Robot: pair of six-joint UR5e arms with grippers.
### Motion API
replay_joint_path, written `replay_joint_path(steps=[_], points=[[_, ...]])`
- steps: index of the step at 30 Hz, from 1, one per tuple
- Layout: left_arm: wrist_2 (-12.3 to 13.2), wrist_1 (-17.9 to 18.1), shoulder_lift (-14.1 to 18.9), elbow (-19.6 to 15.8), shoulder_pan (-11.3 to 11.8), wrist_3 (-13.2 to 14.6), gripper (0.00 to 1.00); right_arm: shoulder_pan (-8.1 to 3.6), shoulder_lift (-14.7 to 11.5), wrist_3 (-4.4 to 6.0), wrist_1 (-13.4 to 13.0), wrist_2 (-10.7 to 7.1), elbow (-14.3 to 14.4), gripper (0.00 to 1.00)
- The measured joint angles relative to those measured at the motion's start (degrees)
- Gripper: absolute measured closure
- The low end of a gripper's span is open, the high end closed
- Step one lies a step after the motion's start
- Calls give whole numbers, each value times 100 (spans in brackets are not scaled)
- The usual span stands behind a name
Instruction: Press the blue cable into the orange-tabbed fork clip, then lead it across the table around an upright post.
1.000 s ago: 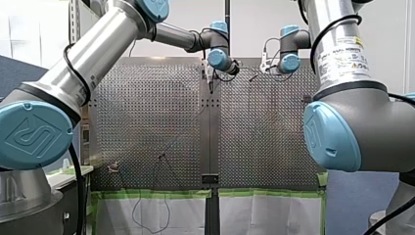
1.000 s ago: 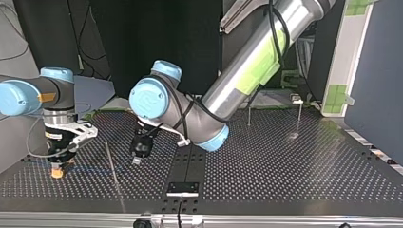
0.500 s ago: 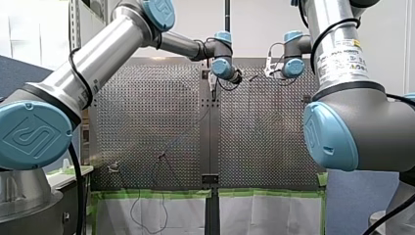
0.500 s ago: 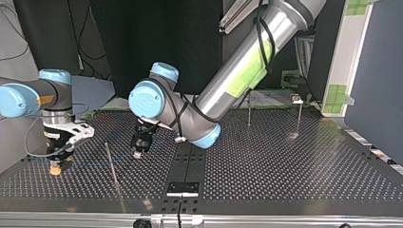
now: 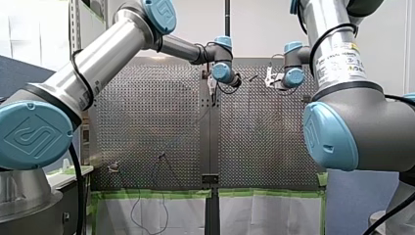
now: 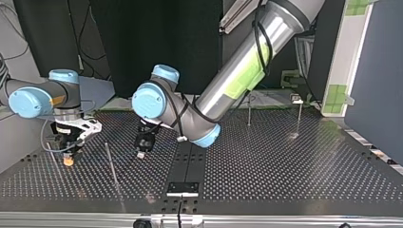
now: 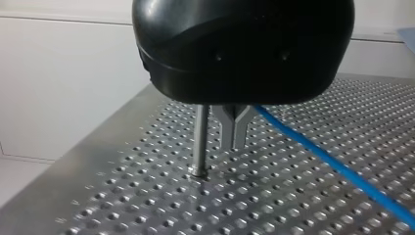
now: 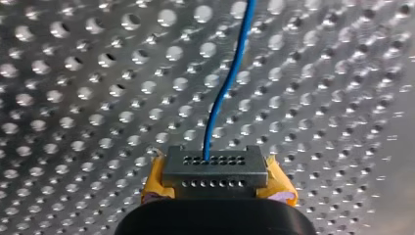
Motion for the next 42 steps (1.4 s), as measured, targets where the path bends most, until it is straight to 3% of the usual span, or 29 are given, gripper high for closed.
replay_joint_path(steps=[4, 9, 11, 12, 14, 15, 17, 18, 20, 21, 22, 23, 28, 34, 42], points=[[-12, 32, -166, 44, -7, -2, 97, 10, 24, 1, -3, -2, 54, 100], [-29, 72, -402, 81, -3, -24, 85, 39, 60, -3, -5, 3, 122, 100], [-39, 107, -504, 95, -1, -61, 71, 48, 88, -9, -10, 12, 162, 100], [-47, 120, -547, 96, -3, -82, 71, 49, 99, -11, -12, 17, 183, 100], [-89, 140, -618, 98, -11, -120, 51, 52, 118, -19, -21, 28, 229, 100], [-115, 145, -635, 99, -15, -129, 51, 53, 123, -21, -30, 32, 249, 100], [-176, 154, -657, 100, -24, -140, 31, 55, 133, -25, -54, 35, 285, 100], [-194, 157, -662, 101, -28, -143, 31, 57, 136, -27, -63, 35, 296, 100], [-223, 161, -668, 100, -42, -152, 14, 64, 143, -32, -74, 31, 311, 100], [-234, 162, -670, 100, -49, -154, 14, 68, 146, -34, -77, 28, 315, 100], [-250, 163, -670, 100, -58, -157, 3, 71, 148, -36, -79, 28, 318, 100], [-265, 163, -670, 99, -64, -158, 0, 77, 152, -39, -80, 28, 324, 100], [-349, 163, -669, 109, -92, -150, 0, 86, 159, -46, -149, 44, 429, 100], [-356, 164, -669, 118, -103, -157, 0, 90, 196, -7, -419, 47, 702, 100], [-492, 164, -670, 120, -104, -146, 0, 51, 481, -64, -799, 34, 912, 100]])
